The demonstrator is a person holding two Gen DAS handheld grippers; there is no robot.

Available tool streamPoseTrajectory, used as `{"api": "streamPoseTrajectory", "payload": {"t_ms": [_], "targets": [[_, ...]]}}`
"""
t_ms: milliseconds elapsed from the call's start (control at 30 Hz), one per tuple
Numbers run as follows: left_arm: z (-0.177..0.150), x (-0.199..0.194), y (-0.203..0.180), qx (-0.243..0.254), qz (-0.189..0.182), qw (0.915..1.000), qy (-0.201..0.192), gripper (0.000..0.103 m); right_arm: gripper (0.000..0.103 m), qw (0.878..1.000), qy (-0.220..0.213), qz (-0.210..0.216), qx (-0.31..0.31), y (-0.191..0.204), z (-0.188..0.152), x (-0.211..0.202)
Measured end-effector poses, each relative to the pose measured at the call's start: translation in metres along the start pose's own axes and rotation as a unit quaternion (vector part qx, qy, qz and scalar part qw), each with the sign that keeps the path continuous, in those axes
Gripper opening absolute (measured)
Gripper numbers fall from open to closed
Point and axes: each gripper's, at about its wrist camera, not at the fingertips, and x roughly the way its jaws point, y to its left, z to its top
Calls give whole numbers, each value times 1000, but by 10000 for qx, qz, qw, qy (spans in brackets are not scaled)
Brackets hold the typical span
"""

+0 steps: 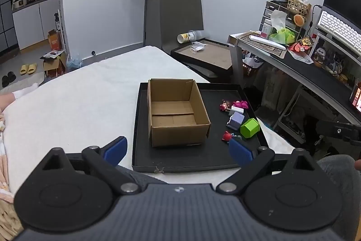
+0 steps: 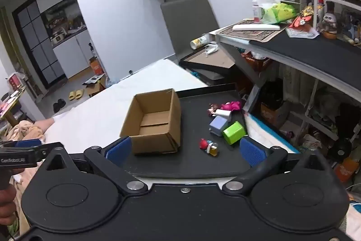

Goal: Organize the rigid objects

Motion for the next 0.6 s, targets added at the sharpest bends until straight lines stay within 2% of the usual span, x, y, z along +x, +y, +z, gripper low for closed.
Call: {"api": "streamPoseTrajectory", "payload": {"t_ms": [167, 333, 600], "targets": [[-3, 0, 6, -34, -91, 9999, -31, 96, 103, 9996, -147, -147, -178, 10, -4, -5], [-4, 0, 4, -87, -109, 9999, -37, 96, 103, 10000, 26, -71, 1, 8, -1, -2], [-7, -8, 4, -30, -133, 9999, -47, 96, 103, 9999, -20, -167, 16, 9, -3, -5]]}}
